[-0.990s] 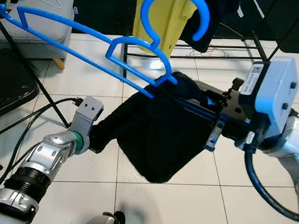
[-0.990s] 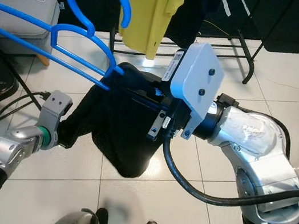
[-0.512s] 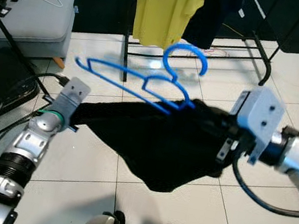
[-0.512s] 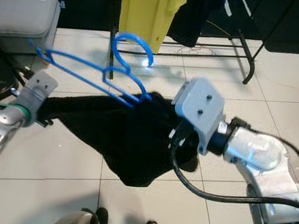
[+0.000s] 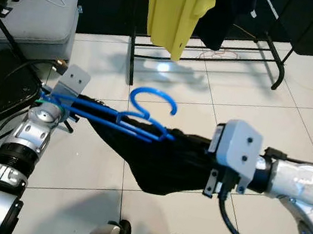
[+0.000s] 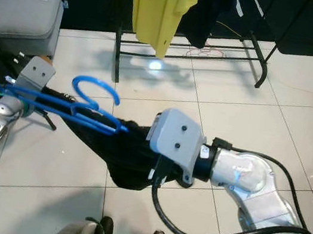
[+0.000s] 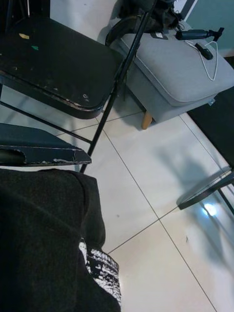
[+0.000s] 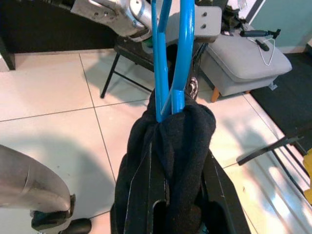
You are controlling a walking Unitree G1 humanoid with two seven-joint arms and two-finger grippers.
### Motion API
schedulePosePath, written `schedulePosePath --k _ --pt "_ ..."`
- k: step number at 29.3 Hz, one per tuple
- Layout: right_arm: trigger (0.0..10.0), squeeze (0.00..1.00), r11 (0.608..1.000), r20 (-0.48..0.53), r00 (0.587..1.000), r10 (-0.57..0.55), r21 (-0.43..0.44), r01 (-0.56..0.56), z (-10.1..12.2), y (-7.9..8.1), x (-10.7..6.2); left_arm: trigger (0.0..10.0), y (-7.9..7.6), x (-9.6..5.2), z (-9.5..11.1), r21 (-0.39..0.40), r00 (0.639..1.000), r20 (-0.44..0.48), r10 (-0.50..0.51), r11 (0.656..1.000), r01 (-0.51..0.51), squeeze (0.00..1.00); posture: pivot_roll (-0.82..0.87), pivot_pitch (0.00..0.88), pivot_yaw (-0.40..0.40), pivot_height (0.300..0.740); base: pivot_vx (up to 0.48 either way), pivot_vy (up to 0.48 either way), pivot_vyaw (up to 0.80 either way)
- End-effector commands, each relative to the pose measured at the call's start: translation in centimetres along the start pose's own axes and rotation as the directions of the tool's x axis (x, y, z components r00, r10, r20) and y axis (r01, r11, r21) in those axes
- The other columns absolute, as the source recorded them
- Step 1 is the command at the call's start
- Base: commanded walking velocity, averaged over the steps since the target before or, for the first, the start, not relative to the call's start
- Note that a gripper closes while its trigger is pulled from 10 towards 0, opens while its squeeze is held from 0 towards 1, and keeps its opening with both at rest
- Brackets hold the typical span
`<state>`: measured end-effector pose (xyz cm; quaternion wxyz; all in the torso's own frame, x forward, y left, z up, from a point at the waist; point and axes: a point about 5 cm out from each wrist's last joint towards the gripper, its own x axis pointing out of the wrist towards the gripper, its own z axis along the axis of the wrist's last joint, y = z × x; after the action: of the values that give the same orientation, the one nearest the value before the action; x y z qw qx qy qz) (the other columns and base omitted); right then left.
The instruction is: Hang hanger
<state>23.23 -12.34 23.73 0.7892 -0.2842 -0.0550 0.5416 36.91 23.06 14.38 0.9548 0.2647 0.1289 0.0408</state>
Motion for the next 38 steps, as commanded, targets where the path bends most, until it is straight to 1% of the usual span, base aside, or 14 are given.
schedulePosePath --k 1,2,4,5,8,17,21,24,25,26,29,33,35,38 --pt "10.0 0.0 0.999 -0.033 0.999 0.038 -0.019 -0.039 -0.5 0.8 0.2 10.0 0.4 0.0 0.8 -0.013 0.999 0.033 0.017 1.0 -0.017 0.0 -0.12 0.116 0.139 0.74 0.0 0.0 0.0" --pt "10.0 0.0 0.999 -0.033 0.999 0.038 -0.019 -0.039 -0.5 0.8 0.2 10.0 0.4 0.0 0.8 -0.013 0.999 0.033 0.017 1.0 -0.017 0.0 -0.12 0.116 0.139 0.74 0.0 0.0 0.0" --pt "10.0 0.0 0.998 -0.089 0.995 0.038 -0.042 -0.042 -1.3 1.2 0.3 10.0 0.5 0.1 1.8 -0.014 0.997 0.07 0.014 1.0 -0.013 0.0 -0.12 0.118 0.139 0.74 0.0 0.0 0.0" --pt "10.0 0.0 0.998 -0.089 0.995 0.038 -0.042 -0.042 -1.3 1.2 0.3 10.0 0.5 0.1 1.8 -0.014 0.997 0.07 0.014 1.0 -0.013 0.0 -0.12 0.118 0.139 0.74 0.0 0.0 0.0" --pt "10.0 0.0 0.998 -0.137 0.991 -0.009 -0.07 0.0 -1.8 1.0 0.0 10.0 0.7 0.5 2.1 0.003 0.997 0.079 0.017 1.0 -0.018 0.0 -0.12 0.122 0.147 0.74 0.0 0.0 0.0" --pt "10.0 0.0 0.995 -0.153 0.986 -0.061 -0.084 0.048 -1.6 0.9 -0.7 10.0 1.7 1.1 2.5 0.028 0.996 0.069 0.052 0.998 -0.054 0.0 -0.12 0.127 0.157 0.74 0.0 0.0 0.0" --pt "10.0 0.0 0.991 -0.162 0.982 -0.099 -0.103 0.083 -1.8 0.5 -1.1 10.0 1.9 1.2 2.6 0.028 0.996 0.071 0.057 0.998 -0.059 0.0 -0.12 0.129 0.157 0.74 0.0 0.0 0.0" --pt "10.0 0.0 0.98 -0.199 0.962 -0.185 -0.109 0.166 -3.2 -0.7 -1.7 10.0 1.9 1.2 2.7 0.023 0.996 0.075 0.057 0.998 -0.059 0.0 -0.13 0.129 0.156 0.74 0.0 0.0 0.0" --pt "10.0 0.0 0.979 -0.248 0.949 -0.197 -0.104 0.176 -4.7 -0.8 -1.9 10.0 1.8 1.3 2.6 0.019 0.996 0.076 0.054 0.998 -0.055 0.0 -0.12 0.131 0.156 0.74 0.0 0.0 0.0" --pt "10.0 0.0 0.98 -0.264 0.945 -0.193 -0.092 0.174 -5.3 -0.7 -1.9 10.0 1.7 1.3 2.6 0.019 0.996 0.076 0.052 0.998 -0.054 0.0 -0.12 0.131 0.155 0.74 0.0 0.0 0.0" --pt "10.0 0.0 0.983 -0.275 0.944 -0.183 -0.072 0.17 -5.9 -0.6 -1.7 10.0 1.8 1.3 2.6 0.018 0.996 0.076 0.052 0.998 -0.053 0.0 -0.12 0.13 0.152 0.74 0.0 0.0 0.0" --pt "10.0 0.0 0.985 -0.269 0.948 -0.171 -0.052 0.163 -6.1 -0.6 -1.5 10.0 2.0 1.3 2.6 0.017 0.995 0.076 0.057 0.998 -0.058 0.0 -0.11 0.13 0.15 0.74 0.0 0.0 0.0" --pt "10.0 0.0 0.988 -0.26 0.954 -0.151 -0.021 0.151 -6.1 -0.5 -1.4 10.0 2.4 1.3 2.6 0.013 0.995 0.074 0.068 0.998 -0.069 0.0 -0.11 0.13 0.148 0.74 0.0 0.0 0.0" --pt "10.0 0.0 0.99 -0.271 0.952 -0.14 -0.024 0.139 -6.3 -0.5 -1.4 10.0 2.6 1.3 2.6 0.012 0.994 0.075 0.074 0.997 -0.075 0.0 -0.11 0.13 0.147 0.74 0.0 0.0 0.0"
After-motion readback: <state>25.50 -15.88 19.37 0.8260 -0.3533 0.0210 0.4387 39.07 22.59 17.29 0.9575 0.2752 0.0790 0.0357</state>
